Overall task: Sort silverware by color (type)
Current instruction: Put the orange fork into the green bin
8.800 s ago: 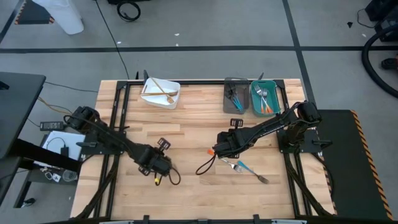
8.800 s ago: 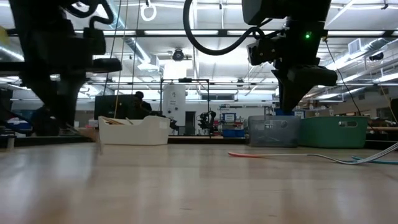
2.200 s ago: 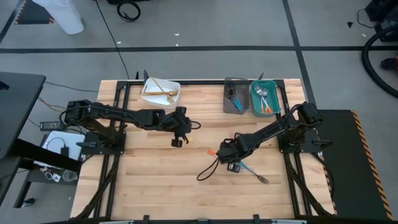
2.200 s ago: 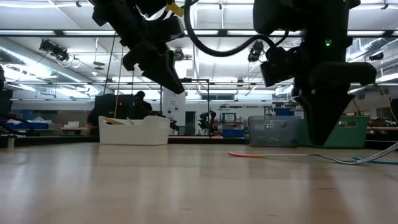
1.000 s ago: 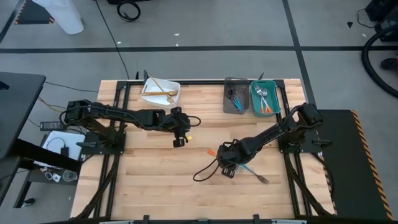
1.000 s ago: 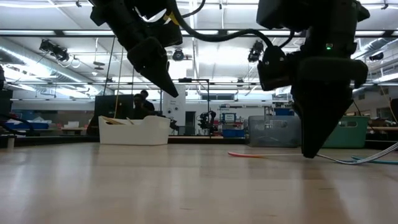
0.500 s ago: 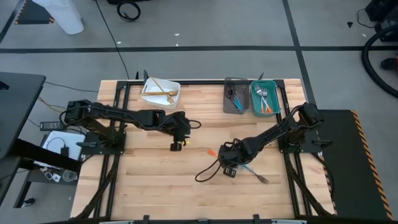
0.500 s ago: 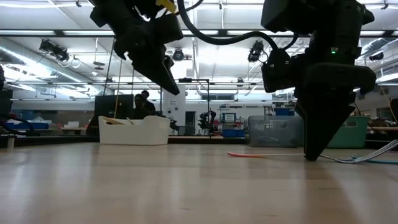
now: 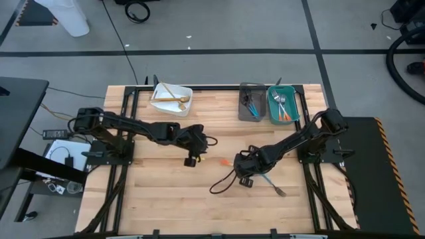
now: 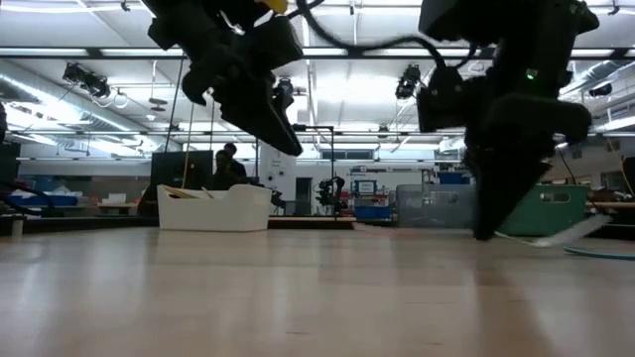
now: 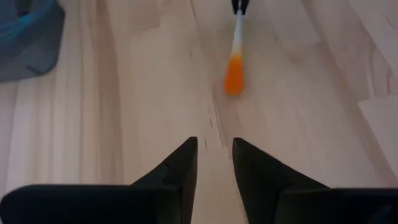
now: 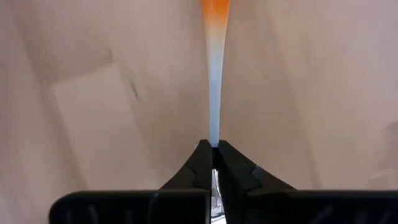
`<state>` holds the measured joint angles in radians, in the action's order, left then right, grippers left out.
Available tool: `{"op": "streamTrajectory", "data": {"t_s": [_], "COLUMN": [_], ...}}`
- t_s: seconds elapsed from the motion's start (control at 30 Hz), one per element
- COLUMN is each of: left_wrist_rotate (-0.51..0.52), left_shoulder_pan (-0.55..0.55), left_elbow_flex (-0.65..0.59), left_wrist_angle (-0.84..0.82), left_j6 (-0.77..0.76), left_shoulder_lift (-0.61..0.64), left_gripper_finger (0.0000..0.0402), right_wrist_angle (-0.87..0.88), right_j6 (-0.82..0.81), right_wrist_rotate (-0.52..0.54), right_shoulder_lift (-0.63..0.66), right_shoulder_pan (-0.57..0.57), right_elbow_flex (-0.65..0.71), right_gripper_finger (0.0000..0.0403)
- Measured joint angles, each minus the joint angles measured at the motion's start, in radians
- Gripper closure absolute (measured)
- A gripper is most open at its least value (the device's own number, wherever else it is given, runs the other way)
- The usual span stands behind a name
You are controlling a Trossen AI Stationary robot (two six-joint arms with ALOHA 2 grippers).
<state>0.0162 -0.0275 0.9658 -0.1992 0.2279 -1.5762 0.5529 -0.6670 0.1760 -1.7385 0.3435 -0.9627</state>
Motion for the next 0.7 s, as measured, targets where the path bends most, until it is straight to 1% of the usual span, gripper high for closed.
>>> {"op": "streamTrajectory", "data": {"t_s": [0.1,0.2,0.3,0.4,0.53,0.7], "left_wrist_rotate": [-0.004,-0.035,-0.099,-0.177,-0.238,-0.243], "left_shoulder_pan": [0.0,0.007,0.019,0.032,0.043,0.05], "left_elbow_flex": [0.0,0.0,0.0,0.0,0.0,0.0], "left_wrist_angle": [0.048,0.09,0.132,0.18,0.223,0.296], "left_j6": [-0.014,-0.064,-0.138,-0.236,-0.358,-0.503], "left_shoulder_lift": [-0.022,-0.042,-0.063,-0.09,-0.129,-0.158], "left_gripper_finger": [0.0272,0.0244,0.0223,0.0215,0.0219,0.0225], "right_wrist_angle": [-0.001,0.005,0.013,0.035,0.069,0.138], "right_j6": [0.063,0.169,0.282,0.413,0.529,0.597], "right_wrist_rotate": [0.037,0.041,0.044,0.062,0.18,0.334], "right_shoulder_lift": [0.028,0.048,0.058,0.057,0.057,0.057], "right_shoulder_pan": [0.0,0.0,0.0,0.005,0.006,0.006], "right_elbow_flex": [-0.002,-0.002,-0.002,-0.002,-0.004,-0.045], "right_gripper_finger": [0.0387,0.0387,0.0387,0.0387,0.0387,0.0387]}}
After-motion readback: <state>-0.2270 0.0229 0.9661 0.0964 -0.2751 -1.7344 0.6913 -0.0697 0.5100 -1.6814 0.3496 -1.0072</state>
